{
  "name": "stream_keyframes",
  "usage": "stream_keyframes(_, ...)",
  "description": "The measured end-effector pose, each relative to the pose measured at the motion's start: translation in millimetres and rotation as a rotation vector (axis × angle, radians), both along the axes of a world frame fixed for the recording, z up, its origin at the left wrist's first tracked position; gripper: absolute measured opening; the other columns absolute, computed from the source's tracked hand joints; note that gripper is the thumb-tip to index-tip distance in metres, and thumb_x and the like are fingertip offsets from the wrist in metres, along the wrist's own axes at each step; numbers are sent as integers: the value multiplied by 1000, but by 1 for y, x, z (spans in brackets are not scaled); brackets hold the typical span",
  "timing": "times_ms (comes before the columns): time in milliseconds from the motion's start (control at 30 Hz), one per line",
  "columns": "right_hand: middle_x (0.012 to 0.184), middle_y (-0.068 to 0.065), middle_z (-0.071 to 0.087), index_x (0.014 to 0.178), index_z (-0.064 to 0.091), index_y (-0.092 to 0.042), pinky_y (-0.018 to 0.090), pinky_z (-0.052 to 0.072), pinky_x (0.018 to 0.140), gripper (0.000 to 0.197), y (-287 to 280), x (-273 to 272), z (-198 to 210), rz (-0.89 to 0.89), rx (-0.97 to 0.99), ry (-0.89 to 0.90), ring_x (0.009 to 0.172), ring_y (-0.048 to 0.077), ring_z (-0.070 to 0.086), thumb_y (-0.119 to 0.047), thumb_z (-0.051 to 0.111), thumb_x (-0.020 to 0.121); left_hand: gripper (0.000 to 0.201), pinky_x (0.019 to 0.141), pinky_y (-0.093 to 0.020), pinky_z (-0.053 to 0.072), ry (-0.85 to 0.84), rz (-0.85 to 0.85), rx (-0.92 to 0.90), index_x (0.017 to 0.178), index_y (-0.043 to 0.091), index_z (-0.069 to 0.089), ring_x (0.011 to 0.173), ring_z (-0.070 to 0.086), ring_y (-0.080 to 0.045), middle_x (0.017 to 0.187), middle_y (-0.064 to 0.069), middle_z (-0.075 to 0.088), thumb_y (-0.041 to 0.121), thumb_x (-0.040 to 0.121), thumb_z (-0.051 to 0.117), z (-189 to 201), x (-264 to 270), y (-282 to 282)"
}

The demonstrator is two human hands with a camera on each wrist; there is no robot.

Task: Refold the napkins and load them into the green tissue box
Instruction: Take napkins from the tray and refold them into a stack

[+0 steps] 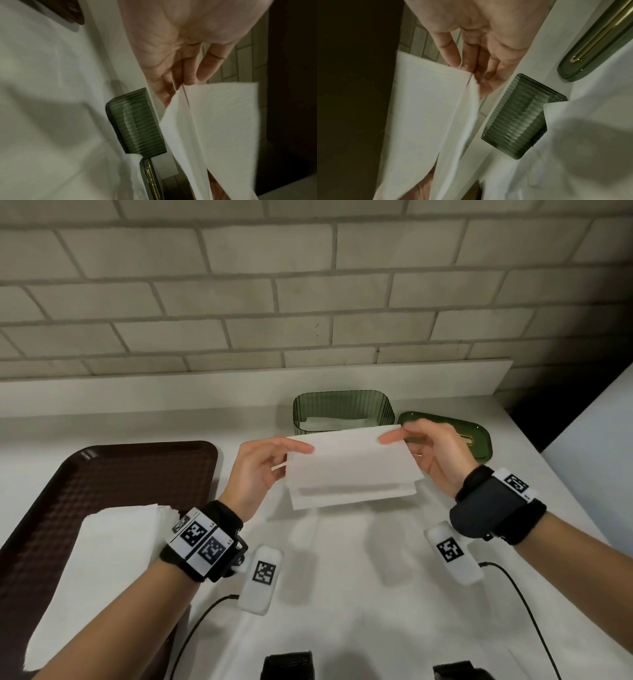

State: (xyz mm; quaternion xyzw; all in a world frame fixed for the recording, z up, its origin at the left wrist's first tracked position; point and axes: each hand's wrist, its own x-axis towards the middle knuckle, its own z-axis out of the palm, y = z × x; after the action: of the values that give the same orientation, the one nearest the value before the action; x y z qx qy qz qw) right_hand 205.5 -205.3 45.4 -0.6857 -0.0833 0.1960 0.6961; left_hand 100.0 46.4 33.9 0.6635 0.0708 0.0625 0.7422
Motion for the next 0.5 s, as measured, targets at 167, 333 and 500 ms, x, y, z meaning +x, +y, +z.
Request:
stream_keyframes(167,109,29,66,98,76,-18,41,49,98,28,27,40,1,-44,-300,-275,93,44,60,-2,77,75,25,100,-40,46,58,89,485,111,14,71,113,60,-30,116,-3,70,8,87,68,9,55,8)
stream_keyframes(333,94,2,75,87,77,-28,21,51,87,19,49,88,6,-152,-490,-465,85,11,66,-16,80,72,20,84,-25,49,11,233,752,97,15,74,93,56,-14,107,-7,68,12,78,77,14,114,17)
stream_keyframes(500,101,4,73,101,76,-12,8,38,78,24,56,111,-2,-117,-745,-570,82,12,61,-10,73,77,22,78,-27,51,99,198,906,91,1,72,81,60,-20,91,-13,67,14,76,80,0,144,19)
